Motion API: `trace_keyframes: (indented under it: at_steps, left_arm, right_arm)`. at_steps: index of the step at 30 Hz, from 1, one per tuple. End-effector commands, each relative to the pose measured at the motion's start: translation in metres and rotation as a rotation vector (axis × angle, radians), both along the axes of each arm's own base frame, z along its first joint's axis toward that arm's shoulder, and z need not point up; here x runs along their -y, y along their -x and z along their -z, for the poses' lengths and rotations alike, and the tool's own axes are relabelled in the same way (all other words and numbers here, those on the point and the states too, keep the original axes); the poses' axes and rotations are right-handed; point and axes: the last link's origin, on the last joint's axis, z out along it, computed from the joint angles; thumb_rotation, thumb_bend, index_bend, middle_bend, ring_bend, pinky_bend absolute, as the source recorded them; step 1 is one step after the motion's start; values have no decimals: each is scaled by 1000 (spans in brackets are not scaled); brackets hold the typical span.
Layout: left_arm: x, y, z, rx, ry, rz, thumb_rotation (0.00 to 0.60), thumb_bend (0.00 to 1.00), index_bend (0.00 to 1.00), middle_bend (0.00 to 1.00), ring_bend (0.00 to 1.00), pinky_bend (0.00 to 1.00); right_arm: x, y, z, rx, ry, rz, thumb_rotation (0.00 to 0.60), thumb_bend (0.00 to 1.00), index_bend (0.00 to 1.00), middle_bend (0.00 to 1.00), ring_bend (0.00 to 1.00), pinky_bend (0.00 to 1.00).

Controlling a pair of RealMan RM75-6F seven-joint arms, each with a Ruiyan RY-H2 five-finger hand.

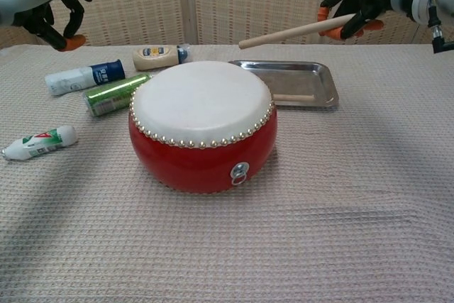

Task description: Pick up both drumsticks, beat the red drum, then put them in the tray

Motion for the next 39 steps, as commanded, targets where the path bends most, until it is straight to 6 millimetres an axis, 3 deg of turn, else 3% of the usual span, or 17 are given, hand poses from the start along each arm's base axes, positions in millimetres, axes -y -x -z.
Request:
trace_keyframes:
  at_steps: [1,8,18,23,28,30,35,39]
  left_arm:
    - [1,3,-1,0,0,0,600,430,0,109,174,346]
    - [3,4,-2,0,1,6,600,431,0,110,168,340]
    - [3,11,-4,-1,-3,-10,600,430,0,106,164,332]
    - [3,13,-5,1,-1,-13,600,430,0,102,160,328]
    - [5,15,-5,0,8,-11,600,430,0,101,159,324]
    - [6,14,-4,-1,10,-8,600,432,0,101,159,323]
    - [8,13,-3,-4,15,1,600,430,0,101,159,320]
    - [9,13,-4,-7,16,5,600,430,0,100,159,319]
  right_arm:
    - [9,12,25,-29,-42,39,600,1000,931,790,756,912]
    - [25,26,52,-73,-60,94,600,1000,928,790,755,912]
    - [37,24,74,-41,-68,127,600,1000,897,790,727,911]
    - [42,27,73,-41,-57,135,600,1000,703,732,624,885]
    - [47,32,68,-58,-37,138,600,988,420,539,489,817]
    - [49,34,66,-63,-31,144,600,917,339,483,444,786]
    - [53,36,65,-78,-46,182,600,627,216,392,363,700]
    - [56,35,65,-109,-51,186,600,506,170,364,335,665]
